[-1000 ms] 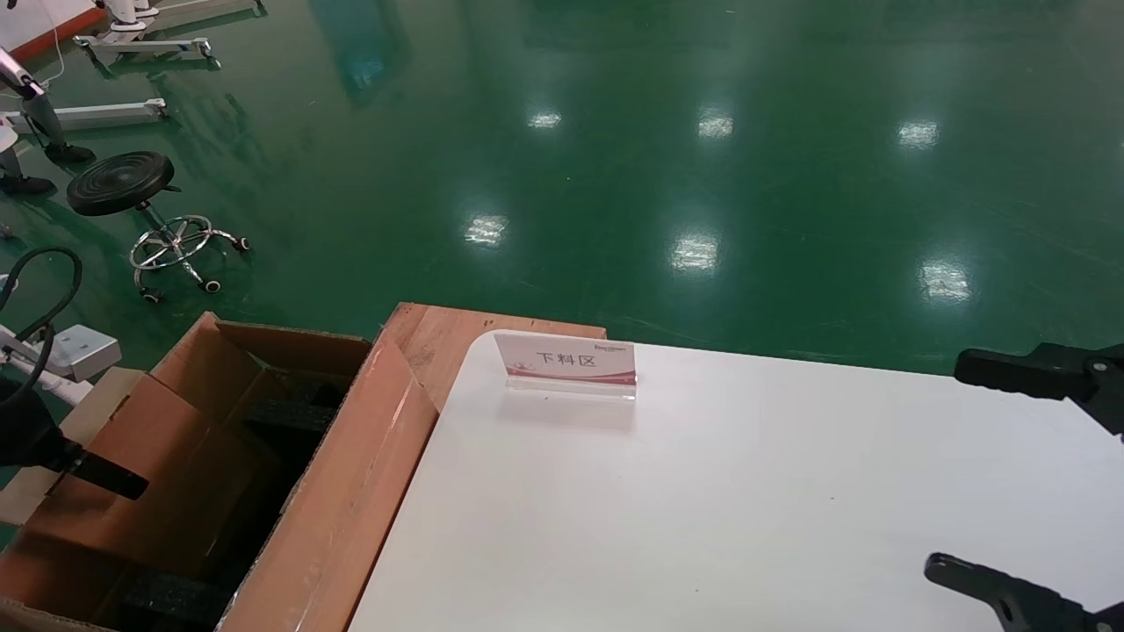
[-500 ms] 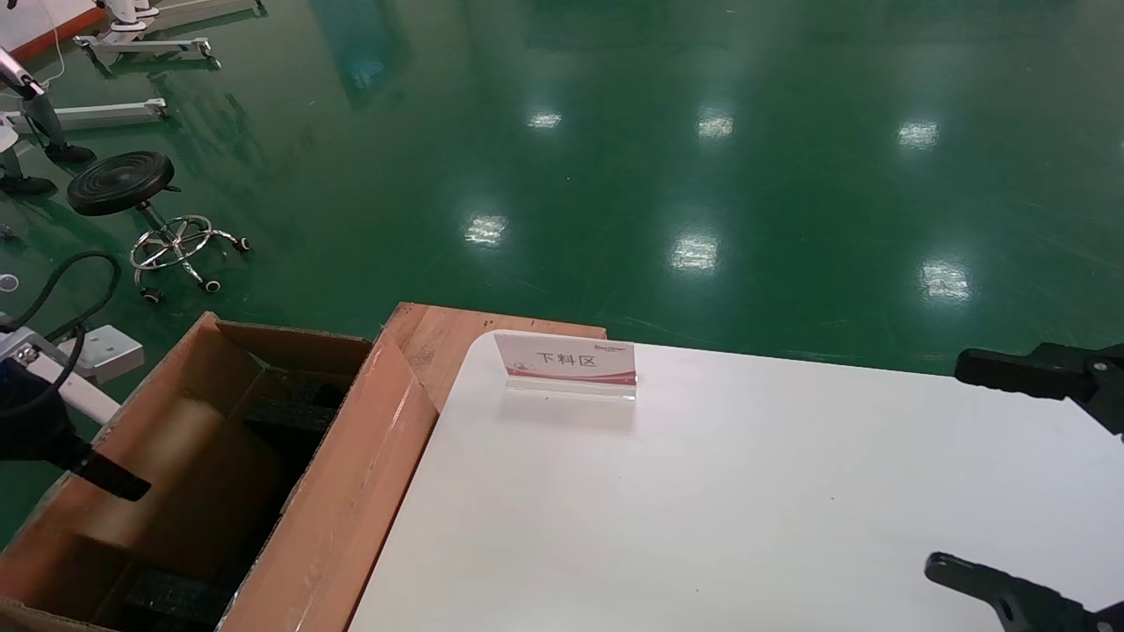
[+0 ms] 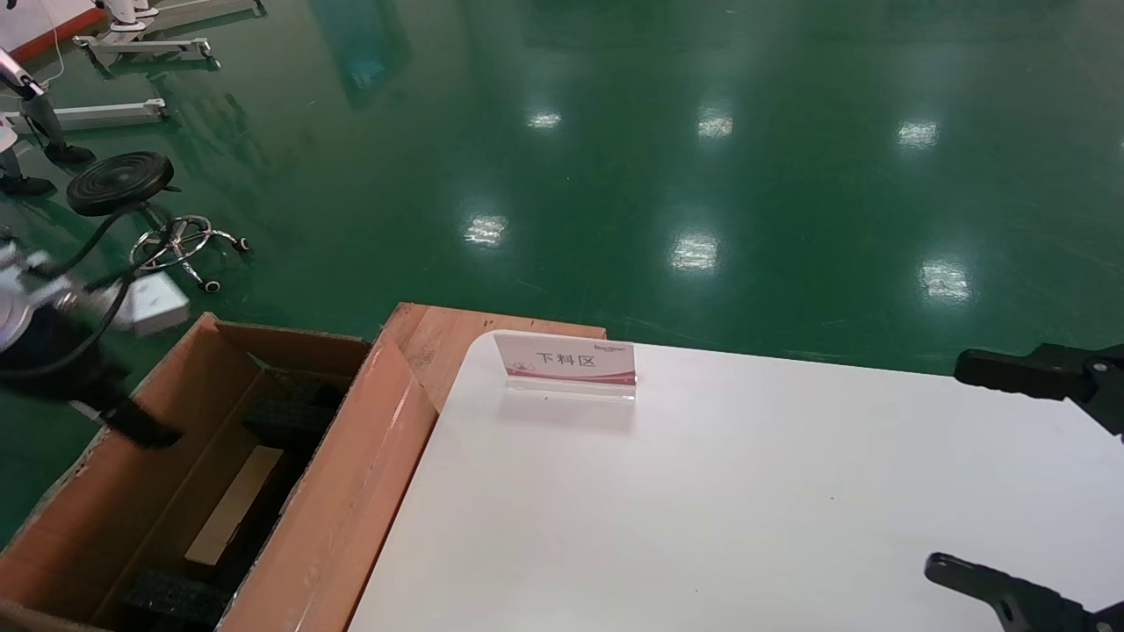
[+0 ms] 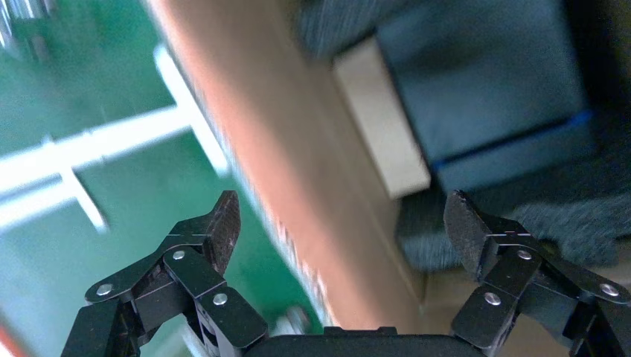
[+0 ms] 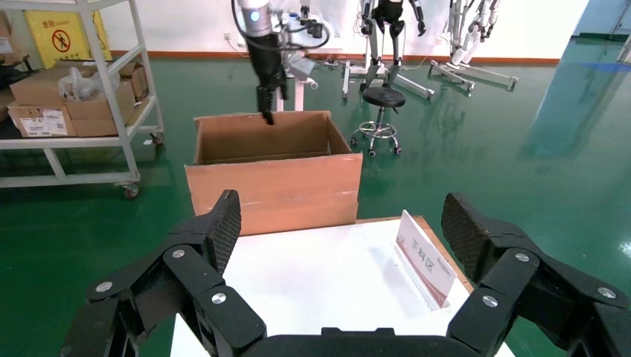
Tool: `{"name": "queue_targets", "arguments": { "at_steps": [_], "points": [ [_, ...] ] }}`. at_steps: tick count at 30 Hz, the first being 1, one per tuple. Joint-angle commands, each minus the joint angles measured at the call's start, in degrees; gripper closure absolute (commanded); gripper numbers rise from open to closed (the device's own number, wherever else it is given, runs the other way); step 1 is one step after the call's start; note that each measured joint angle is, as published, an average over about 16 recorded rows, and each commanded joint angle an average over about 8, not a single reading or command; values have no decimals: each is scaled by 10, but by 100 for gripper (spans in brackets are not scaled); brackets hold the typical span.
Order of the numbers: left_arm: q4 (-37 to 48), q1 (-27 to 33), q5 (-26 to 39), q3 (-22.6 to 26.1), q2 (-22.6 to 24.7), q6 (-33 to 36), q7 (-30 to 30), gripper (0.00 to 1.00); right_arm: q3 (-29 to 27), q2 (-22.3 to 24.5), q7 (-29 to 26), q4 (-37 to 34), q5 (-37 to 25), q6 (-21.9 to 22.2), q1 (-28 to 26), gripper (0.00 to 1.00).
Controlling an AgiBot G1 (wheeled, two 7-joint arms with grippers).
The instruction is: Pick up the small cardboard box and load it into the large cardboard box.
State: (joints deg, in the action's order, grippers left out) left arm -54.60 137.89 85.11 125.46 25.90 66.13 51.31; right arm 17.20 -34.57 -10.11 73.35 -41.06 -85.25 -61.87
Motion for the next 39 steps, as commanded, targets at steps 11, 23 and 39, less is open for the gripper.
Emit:
{"name": "queue_targets", "arguments": {
  "at_steps": [11, 23, 39],
  "points": [
    [-125, 78, -81, -69, -58, -38, -135, 0, 0, 0, 0, 0, 0, 0, 0, 0],
    [-149, 39, -127, -131, -47, -38, -170, 0, 0, 0, 0, 0, 0, 0, 0, 0],
    [-160, -180, -210, -394, -9, 26, -234, 0, 0, 0, 0, -1, 0, 0, 0, 0]
  ]
}}
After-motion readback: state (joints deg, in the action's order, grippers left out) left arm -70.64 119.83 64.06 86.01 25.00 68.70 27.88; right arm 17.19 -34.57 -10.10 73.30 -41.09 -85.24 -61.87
